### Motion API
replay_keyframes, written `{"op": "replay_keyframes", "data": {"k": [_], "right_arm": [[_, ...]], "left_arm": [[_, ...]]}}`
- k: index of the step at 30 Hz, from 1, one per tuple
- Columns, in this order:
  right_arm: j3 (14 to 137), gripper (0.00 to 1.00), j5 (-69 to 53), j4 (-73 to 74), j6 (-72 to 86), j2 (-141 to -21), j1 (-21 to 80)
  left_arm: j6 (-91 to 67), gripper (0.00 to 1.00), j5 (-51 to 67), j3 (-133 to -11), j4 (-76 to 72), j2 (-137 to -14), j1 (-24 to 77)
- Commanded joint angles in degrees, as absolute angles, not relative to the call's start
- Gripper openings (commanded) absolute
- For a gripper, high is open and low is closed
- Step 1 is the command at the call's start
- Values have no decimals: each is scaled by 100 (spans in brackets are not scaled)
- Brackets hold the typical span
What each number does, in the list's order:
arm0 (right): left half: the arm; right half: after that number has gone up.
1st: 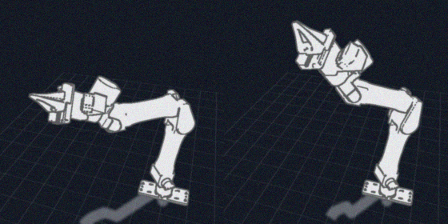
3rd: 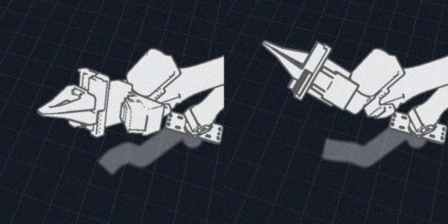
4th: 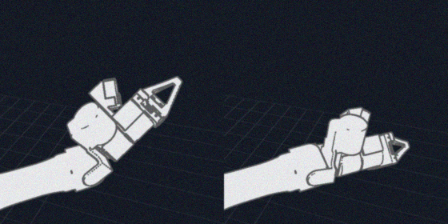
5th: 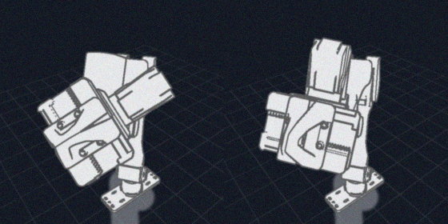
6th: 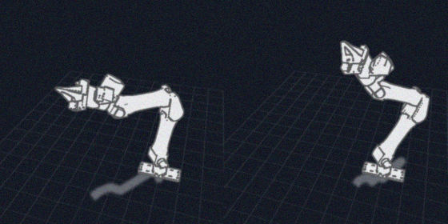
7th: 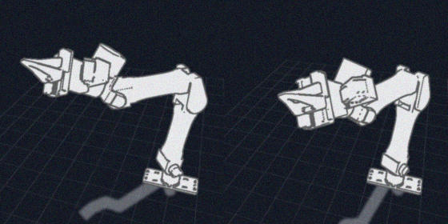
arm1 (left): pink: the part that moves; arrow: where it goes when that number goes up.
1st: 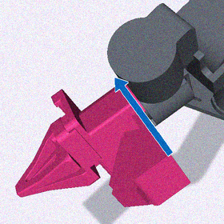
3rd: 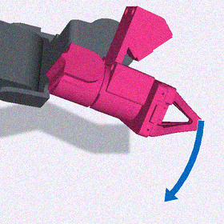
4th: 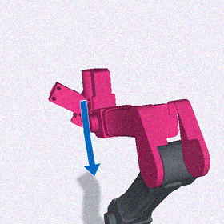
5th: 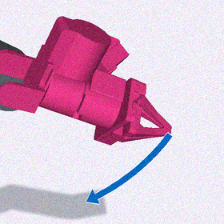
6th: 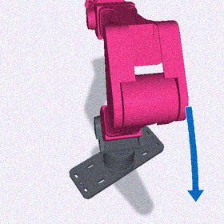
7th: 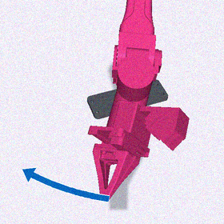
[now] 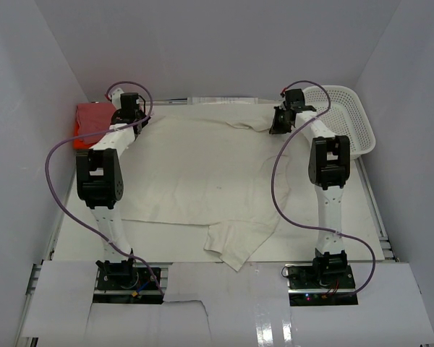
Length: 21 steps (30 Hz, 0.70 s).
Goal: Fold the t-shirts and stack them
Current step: Flatten out the tshirt
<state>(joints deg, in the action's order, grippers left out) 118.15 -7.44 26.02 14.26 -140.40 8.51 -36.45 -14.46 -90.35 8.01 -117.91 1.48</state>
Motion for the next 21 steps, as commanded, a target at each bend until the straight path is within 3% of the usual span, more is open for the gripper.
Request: {"op": "replay_keyframes", "data": {"k": [1, 10, 21], "right_arm": [[11488, 8, -246, 3129, 1187, -13905, 440], [11303, 8, -289, 3094, 1151, -13676, 229], [12022, 8, -667, 3208, 1072, -13571, 237]], "left_arm": [[-3718, 0, -1538, -9000, 659, -11505, 281], [-3744, 0, -1521, -9167, 642, -11733, 527], [-3559, 0, -931, -10221, 571, -12647, 536]]}}
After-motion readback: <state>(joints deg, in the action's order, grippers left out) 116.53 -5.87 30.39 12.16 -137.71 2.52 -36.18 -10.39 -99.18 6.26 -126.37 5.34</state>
